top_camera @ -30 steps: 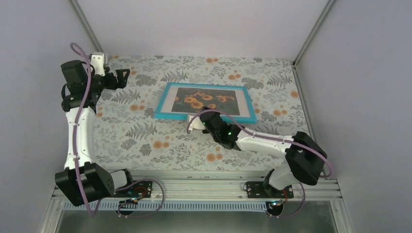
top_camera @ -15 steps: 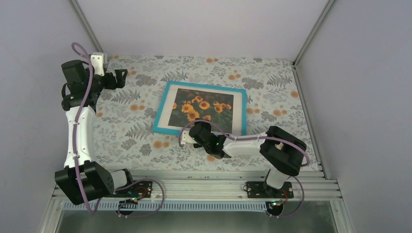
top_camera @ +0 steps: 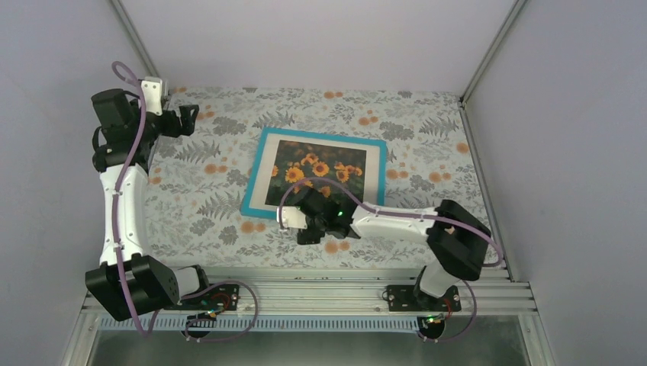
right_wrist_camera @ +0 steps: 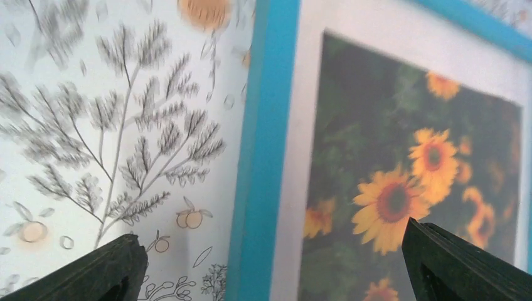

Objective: Put the photo into the frame

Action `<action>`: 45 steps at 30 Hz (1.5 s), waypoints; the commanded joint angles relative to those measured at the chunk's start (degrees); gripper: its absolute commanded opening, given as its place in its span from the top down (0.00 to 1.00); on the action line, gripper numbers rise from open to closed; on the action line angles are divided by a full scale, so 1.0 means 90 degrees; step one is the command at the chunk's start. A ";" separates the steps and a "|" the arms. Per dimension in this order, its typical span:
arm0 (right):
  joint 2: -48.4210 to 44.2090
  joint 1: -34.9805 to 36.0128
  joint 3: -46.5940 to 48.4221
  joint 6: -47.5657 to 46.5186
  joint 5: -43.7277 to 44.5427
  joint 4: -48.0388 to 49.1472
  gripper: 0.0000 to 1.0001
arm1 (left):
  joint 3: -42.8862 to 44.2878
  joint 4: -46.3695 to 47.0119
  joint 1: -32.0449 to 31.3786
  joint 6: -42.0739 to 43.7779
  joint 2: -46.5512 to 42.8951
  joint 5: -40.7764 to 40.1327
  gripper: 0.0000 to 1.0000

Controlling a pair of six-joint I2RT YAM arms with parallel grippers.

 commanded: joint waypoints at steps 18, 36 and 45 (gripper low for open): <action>-0.2496 -0.3561 0.1830 0.0412 -0.4139 -0.2699 0.00 | 0.2122 -0.1093 -0.0423 0.1720 0.1731 0.0874 0.00; -0.1891 -0.2769 0.0620 -0.0756 -0.6244 -0.4896 0.00 | 0.3148 -0.0776 -0.2575 0.1111 0.5010 0.1002 0.00; -0.0902 -0.2235 0.0330 -0.0705 -0.5915 -0.4512 0.00 | 0.4834 -0.1194 -0.2995 0.0831 0.6960 0.0935 0.00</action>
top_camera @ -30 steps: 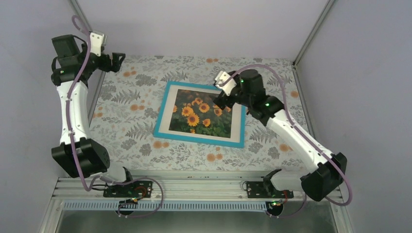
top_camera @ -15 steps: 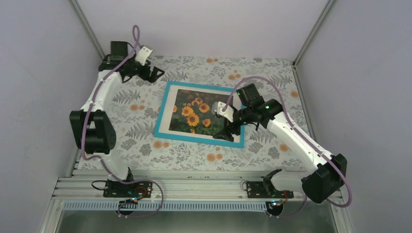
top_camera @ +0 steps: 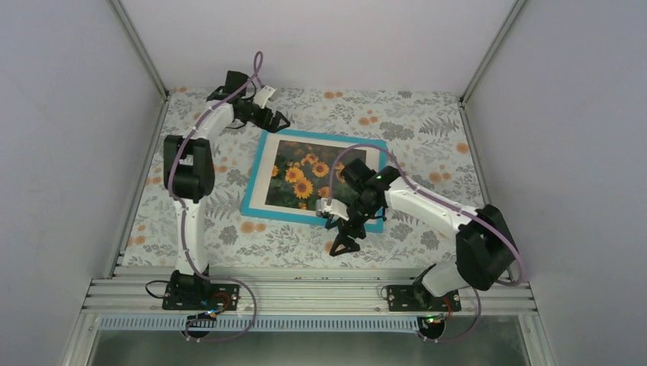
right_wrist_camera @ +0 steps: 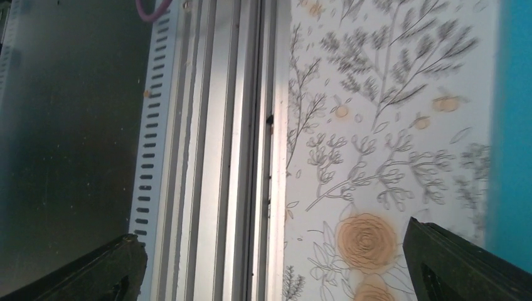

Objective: Put the photo into the frame

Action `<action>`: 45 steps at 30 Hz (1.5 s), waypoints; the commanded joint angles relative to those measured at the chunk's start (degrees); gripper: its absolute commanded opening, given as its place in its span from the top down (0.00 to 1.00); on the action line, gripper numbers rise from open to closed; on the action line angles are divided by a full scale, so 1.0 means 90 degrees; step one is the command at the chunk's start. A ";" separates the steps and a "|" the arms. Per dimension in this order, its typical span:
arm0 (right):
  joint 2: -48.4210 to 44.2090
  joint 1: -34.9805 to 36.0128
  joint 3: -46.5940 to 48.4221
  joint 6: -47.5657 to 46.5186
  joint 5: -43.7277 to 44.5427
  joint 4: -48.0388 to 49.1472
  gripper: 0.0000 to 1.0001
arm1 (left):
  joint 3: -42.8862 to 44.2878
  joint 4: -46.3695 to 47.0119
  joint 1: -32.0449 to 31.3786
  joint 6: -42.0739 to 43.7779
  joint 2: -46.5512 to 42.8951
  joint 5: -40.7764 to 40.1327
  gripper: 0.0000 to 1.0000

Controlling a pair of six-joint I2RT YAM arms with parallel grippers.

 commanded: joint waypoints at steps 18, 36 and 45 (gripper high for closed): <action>0.1768 0.0388 -0.0680 0.0018 0.0602 0.0961 0.00 | 0.3353 -0.1655 -0.0508 0.0195 0.2709 -0.0465 0.00; 0.1870 -0.1172 -0.0849 0.0213 0.1569 0.1111 0.00 | -0.0233 -0.1157 -0.0349 0.1166 0.0597 -0.0672 0.00; 0.2502 -0.2324 -0.0123 0.0625 0.1128 0.1113 0.00 | -0.2464 -0.0603 -0.0136 0.1614 -0.0593 -0.0590 0.00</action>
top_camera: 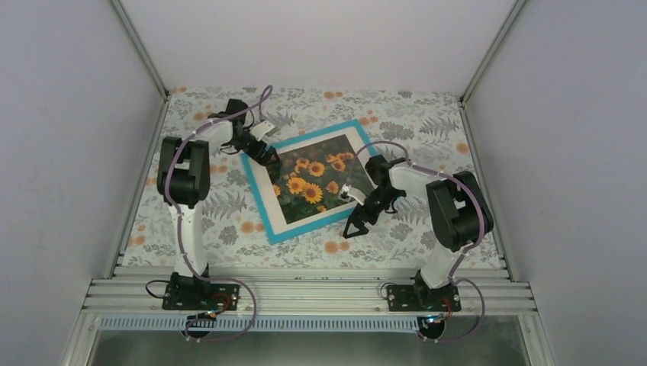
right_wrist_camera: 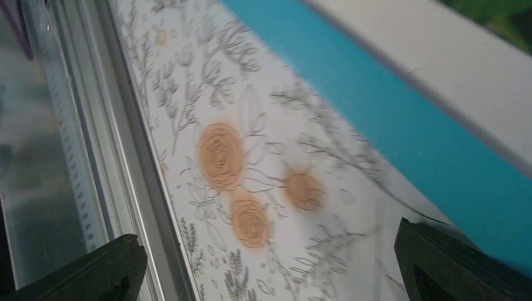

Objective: Put the photo into the frame

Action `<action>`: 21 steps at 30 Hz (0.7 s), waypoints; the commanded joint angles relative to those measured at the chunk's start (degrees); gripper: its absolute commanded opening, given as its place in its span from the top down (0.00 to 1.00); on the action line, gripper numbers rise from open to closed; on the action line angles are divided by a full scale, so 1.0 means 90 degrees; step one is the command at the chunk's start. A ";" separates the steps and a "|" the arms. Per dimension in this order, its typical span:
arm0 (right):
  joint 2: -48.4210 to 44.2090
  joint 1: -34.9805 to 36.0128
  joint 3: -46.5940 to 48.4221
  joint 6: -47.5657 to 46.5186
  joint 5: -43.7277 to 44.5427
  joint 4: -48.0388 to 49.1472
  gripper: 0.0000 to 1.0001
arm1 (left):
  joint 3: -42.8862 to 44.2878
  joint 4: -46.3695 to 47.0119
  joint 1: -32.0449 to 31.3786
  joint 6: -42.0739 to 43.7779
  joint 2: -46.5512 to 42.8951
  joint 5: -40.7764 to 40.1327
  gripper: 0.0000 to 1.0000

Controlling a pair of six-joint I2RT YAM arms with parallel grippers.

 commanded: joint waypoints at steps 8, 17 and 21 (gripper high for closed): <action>0.1095 -0.1228 0.0963 0.0802 0.0194 0.0593 0.00 | -0.2790 -0.0031 0.0021 0.0964 -0.1554 0.0707 0.00; 0.1467 -0.1880 0.1294 0.1245 -0.0281 0.0685 0.00 | -0.4191 -0.0468 -0.0103 0.1872 -0.3063 0.1114 0.00; 0.1509 -0.2185 0.1469 0.1499 -0.0365 0.0793 0.00 | -0.3960 -0.0346 0.0058 0.1661 -0.3127 0.1096 0.00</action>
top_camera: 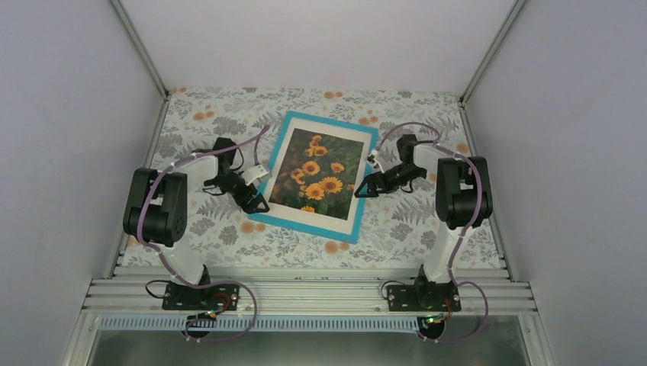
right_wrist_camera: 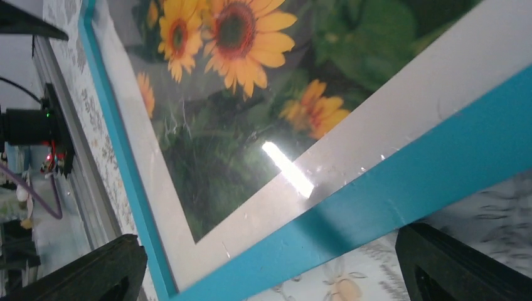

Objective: Put the photo into the frame

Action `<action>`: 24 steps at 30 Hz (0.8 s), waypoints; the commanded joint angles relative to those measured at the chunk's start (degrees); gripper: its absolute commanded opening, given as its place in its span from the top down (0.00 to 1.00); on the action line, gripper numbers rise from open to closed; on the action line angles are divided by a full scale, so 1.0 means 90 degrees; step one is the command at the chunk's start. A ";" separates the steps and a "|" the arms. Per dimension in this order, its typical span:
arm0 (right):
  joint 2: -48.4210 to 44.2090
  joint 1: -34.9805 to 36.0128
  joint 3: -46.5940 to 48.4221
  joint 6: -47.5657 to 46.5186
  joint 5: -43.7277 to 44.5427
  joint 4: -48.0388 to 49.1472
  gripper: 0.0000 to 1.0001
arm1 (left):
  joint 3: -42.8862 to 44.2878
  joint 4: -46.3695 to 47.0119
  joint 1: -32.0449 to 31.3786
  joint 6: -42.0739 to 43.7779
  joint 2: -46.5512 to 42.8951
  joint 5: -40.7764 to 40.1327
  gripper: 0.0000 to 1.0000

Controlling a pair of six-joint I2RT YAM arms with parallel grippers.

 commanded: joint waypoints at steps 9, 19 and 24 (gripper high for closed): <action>0.0344 -0.0418 -0.0255 0.0621 -0.0164 0.0685 0.00 | 0.1316 0.0666 0.0191 -0.0690 0.0568 0.0536 0.00; 0.0540 -0.0404 -0.0341 0.0966 -0.0102 0.1074 0.00 | 0.0918 0.1093 -0.0047 -0.1065 0.0888 0.0763 0.00; 0.0666 -0.0252 -0.0284 0.0895 -0.0132 0.1045 0.00 | 0.0268 0.1186 -0.0097 -0.0999 0.0506 0.0878 0.00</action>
